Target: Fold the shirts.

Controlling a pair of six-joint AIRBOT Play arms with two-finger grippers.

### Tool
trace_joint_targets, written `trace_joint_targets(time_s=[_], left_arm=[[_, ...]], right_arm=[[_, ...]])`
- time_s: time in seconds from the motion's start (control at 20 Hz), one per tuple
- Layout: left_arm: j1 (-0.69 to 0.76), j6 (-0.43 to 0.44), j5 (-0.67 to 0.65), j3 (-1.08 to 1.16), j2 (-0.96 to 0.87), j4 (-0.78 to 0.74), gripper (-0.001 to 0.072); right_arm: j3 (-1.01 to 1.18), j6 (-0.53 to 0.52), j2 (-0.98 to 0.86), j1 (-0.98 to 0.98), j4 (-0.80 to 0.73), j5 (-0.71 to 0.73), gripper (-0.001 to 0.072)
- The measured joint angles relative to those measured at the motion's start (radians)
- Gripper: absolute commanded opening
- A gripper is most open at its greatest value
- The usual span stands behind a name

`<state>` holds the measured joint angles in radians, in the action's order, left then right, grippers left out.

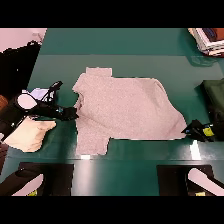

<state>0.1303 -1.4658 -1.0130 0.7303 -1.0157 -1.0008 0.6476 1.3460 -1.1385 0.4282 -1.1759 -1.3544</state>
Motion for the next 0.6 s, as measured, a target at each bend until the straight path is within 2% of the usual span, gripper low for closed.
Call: trace_joint_targets(time_s=[0.05, 0.1, 0.15, 0.35, 0.6], left_arm=[[0.000, 0.000, 0.000, 0.000, 0.000, 0.000, 0.0022], [0.000, 0.000, 0.000, 0.000, 0.000, 0.000, 0.0022], [0.000, 0.001, 0.000, 0.000, 0.000, 0.000, 0.0022], [0.000, 0.005, -0.018, 0.058, 0.022, -0.008, 0.0021], [0.000, 0.005, -0.073, 0.373, 0.121, -0.062, 0.0022]], right_arm=[[-0.005, -0.002, -0.006, -0.018, 0.000, 0.019, 0.0113], [-0.009, -0.003, -0.009, -0.037, 0.001, 0.038, 0.0047], [-0.011, -0.003, -0.008, -0.053, 0.001, 0.055, 0.0011], [-0.005, -0.009, 0.070, -0.100, 0.002, 0.104, 0.0013], [0.196, -0.011, 0.236, -0.116, 0.092, 0.126, 0.0013]])
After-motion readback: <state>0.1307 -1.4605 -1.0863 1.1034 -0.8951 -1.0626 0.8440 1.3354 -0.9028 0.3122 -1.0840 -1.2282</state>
